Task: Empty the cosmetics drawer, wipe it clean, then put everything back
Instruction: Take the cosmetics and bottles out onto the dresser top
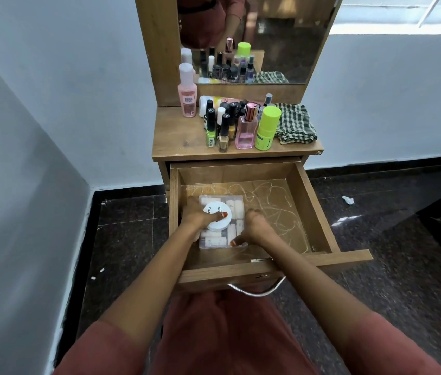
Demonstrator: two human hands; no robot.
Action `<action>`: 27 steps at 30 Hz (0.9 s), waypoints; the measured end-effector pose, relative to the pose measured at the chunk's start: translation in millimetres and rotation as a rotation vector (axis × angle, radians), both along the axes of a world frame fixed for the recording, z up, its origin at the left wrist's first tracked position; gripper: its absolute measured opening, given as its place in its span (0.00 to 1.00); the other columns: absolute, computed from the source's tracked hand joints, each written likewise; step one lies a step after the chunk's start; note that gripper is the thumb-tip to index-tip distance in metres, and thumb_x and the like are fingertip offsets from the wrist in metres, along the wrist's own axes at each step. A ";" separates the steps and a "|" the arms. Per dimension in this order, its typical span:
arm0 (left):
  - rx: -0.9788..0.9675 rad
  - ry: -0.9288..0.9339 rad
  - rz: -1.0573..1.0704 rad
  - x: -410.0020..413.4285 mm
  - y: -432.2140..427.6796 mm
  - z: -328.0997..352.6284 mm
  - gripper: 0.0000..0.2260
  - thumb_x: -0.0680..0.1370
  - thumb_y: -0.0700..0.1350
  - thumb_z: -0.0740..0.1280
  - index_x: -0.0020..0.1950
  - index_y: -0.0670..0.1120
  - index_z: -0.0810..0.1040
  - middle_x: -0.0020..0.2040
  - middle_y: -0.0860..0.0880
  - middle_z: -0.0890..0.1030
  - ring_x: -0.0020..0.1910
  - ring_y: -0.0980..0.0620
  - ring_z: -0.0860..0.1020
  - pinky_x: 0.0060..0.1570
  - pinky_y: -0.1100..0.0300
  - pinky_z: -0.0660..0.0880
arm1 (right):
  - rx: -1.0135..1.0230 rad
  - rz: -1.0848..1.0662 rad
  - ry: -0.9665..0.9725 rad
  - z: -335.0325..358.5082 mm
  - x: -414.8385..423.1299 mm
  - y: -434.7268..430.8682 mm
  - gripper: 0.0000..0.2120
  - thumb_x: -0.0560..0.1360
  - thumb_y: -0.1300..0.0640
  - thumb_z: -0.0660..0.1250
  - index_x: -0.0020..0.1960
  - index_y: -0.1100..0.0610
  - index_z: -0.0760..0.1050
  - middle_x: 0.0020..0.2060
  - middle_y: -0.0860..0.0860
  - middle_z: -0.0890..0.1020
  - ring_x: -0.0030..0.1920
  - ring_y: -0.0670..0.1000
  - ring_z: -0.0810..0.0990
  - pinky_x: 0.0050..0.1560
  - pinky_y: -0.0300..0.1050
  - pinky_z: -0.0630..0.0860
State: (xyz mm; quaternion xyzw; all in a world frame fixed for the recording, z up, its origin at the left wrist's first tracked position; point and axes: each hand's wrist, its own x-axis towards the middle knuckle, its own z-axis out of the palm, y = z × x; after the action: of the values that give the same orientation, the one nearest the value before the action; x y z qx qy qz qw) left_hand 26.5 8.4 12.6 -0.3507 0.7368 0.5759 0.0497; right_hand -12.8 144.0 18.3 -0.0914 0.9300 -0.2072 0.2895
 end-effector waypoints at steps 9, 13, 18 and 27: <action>0.144 0.028 -0.030 13.0 8.3 22.1 0.32 0.69 0.36 0.73 0.66 0.43 0.59 0.62 0.43 0.73 0.52 0.52 0.71 0.39 0.65 0.73 | -0.054 -0.149 -0.114 3.8 5.0 0.4 0.35 0.59 0.60 0.79 0.62 0.64 0.67 0.58 0.58 0.77 0.63 0.59 0.73 0.61 0.53 0.74; 0.186 0.040 0.028 17.7 9.0 31.0 0.32 0.68 0.36 0.73 0.67 0.44 0.61 0.64 0.42 0.72 0.61 0.46 0.73 0.47 0.57 0.75 | -0.118 -0.187 -0.164 18.0 6.1 5.4 0.34 0.60 0.62 0.78 0.62 0.64 0.68 0.58 0.58 0.77 0.60 0.58 0.75 0.61 0.52 0.74; 0.202 0.160 0.085 26.9 8.5 48.5 0.29 0.69 0.37 0.73 0.67 0.45 0.64 0.63 0.45 0.73 0.52 0.52 0.73 0.39 0.62 0.76 | -0.286 -0.221 -0.189 41.6 13.3 12.8 0.36 0.63 0.68 0.75 0.64 0.64 0.61 0.59 0.59 0.74 0.60 0.57 0.74 0.60 0.50 0.74; 0.215 0.312 0.278 42.1 -3.2 82.5 0.24 0.72 0.41 0.70 0.66 0.47 0.67 0.61 0.47 0.74 0.53 0.50 0.76 0.41 0.57 0.79 | -0.450 -0.076 -0.070 71.4 24.6 -9.1 0.43 0.55 0.65 0.79 0.65 0.57 0.64 0.59 0.57 0.72 0.59 0.57 0.73 0.58 0.59 0.75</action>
State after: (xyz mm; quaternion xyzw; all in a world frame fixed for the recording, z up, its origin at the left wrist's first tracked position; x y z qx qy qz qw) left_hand 68.6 5.2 95.1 -0.3484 0.6146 0.6995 -0.1076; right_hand 11.7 134.9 89.6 -0.1114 0.8525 -0.4230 0.2861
